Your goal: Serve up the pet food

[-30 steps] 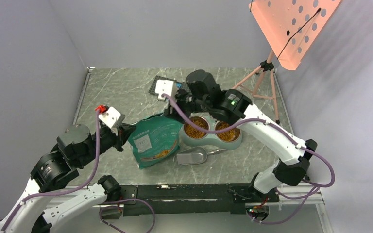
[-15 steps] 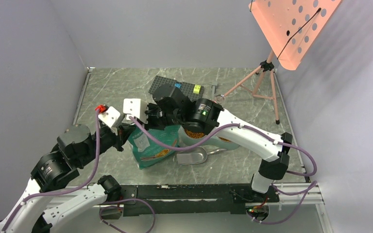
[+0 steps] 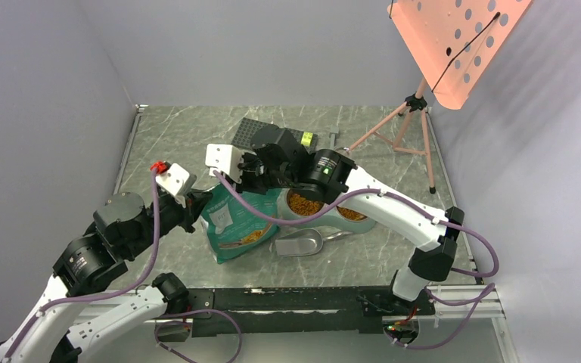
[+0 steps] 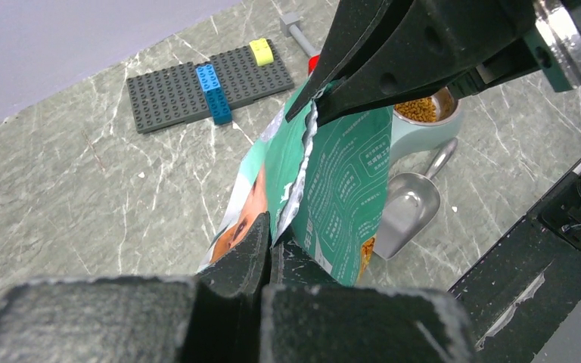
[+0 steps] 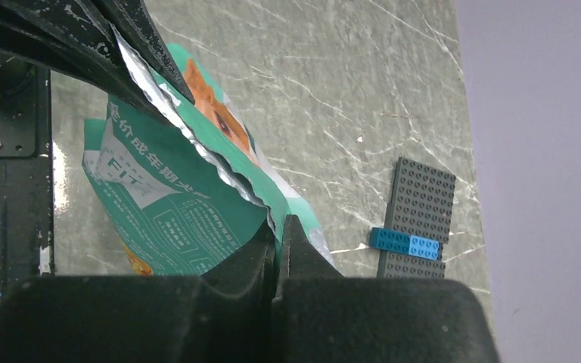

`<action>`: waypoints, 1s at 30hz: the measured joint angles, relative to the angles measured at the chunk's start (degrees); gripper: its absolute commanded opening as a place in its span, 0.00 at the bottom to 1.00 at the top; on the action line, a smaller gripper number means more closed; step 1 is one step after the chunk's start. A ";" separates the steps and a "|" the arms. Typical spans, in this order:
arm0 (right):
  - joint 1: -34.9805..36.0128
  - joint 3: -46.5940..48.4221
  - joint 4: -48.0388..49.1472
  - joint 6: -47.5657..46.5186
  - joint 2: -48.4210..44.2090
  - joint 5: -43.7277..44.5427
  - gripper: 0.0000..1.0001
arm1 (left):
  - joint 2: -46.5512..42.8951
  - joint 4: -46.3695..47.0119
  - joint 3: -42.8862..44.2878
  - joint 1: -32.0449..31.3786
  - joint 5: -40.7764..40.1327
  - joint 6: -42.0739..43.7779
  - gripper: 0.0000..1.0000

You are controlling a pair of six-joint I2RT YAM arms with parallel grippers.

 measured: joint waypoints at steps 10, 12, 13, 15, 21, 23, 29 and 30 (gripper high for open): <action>-4.63 -1.97 0.59 1.18 -1.81 -5.62 0.07 | 0.31 1.42 -0.50 -0.11 -0.55 -0.11 0.00; -5.86 -2.82 0.50 1.42 -2.80 -5.99 0.00 | 0.28 1.46 -0.57 -0.11 -0.72 -0.20 0.00; -6.14 -2.99 0.44 1.44 -3.06 -5.99 0.00 | 0.26 1.46 -0.57 -0.11 -0.74 -0.22 0.00; -6.47 -3.19 0.26 1.46 -3.34 -6.08 0.00 | 0.22 1.51 -0.59 -0.11 -0.90 -0.52 0.00; -6.93 -4.15 0.74 1.66 -3.98 -6.51 0.00 | 0.15 1.73 -0.72 -0.24 -1.18 -1.07 0.00; -7.87 -4.50 1.09 1.92 -4.22 -7.65 0.00 | 0.07 1.86 -0.81 -0.31 -1.68 -1.18 0.00; -11.23 -7.48 2.27 2.36 -6.58 -12.26 0.00 | -0.02 2.71 -1.11 -0.63 -2.67 -2.67 0.00; -11.67 -7.85 2.43 2.38 -6.88 -12.57 0.00 | -0.07 2.73 -1.11 -0.68 -2.84 -2.84 0.00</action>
